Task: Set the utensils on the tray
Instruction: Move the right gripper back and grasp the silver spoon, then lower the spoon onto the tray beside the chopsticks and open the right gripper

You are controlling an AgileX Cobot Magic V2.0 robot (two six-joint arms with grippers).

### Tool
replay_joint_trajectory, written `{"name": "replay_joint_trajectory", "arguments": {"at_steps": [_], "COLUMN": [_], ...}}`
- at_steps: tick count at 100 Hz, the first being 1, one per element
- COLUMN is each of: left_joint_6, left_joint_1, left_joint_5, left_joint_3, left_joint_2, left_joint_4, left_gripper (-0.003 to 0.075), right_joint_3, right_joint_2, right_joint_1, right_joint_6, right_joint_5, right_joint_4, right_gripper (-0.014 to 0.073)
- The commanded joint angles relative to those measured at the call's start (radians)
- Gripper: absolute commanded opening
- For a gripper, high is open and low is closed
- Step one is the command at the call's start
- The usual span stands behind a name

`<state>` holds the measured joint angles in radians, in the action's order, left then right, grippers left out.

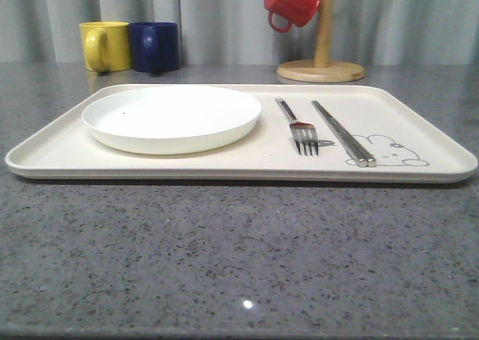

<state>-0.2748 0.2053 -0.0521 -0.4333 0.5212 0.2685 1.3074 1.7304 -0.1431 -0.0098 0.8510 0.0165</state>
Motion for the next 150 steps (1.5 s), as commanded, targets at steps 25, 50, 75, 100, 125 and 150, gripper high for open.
{"name": "replay_joint_trajectory", "arguments": {"at_steps": [25, 50, 75, 100, 125, 150], "left_joint_6": [0.005, 0.005, 0.005, 0.005, 0.005, 0.005], "left_joint_1": [0.003, 0.003, 0.003, 0.003, 0.003, 0.003], "left_joint_5": [0.081, 0.081, 0.081, 0.081, 0.081, 0.081], "left_joint_3": [-0.025, -0.025, -0.025, -0.025, -0.025, -0.025], "left_joint_2": [0.005, 0.005, 0.005, 0.005, 0.005, 0.005], "left_joint_4": [0.004, 0.004, 0.004, 0.004, 0.004, 0.004], "left_gripper": [-0.0018, -0.0018, -0.0018, -0.0018, -0.0018, -0.0018], "right_joint_3": [0.029, 0.046, 0.088, 0.088, 0.088, 0.088], "right_joint_2": [-0.04, -0.086, -0.21, -0.24, -0.204, -0.113], "right_joint_1": [-0.008, -0.002, 0.081, 0.275, 0.424, 0.474], "right_joint_6": [-0.009, -0.009, 0.1, 0.201, 0.353, 0.414], "right_joint_5": [-0.015, 0.03, 0.127, 0.09, 0.021, -0.015], "right_joint_4": [0.005, 0.041, 0.057, 0.055, -0.017, -0.045], "right_gripper": [0.0041, -0.0035, -0.0035, -0.0035, -0.0035, -0.0035]}}
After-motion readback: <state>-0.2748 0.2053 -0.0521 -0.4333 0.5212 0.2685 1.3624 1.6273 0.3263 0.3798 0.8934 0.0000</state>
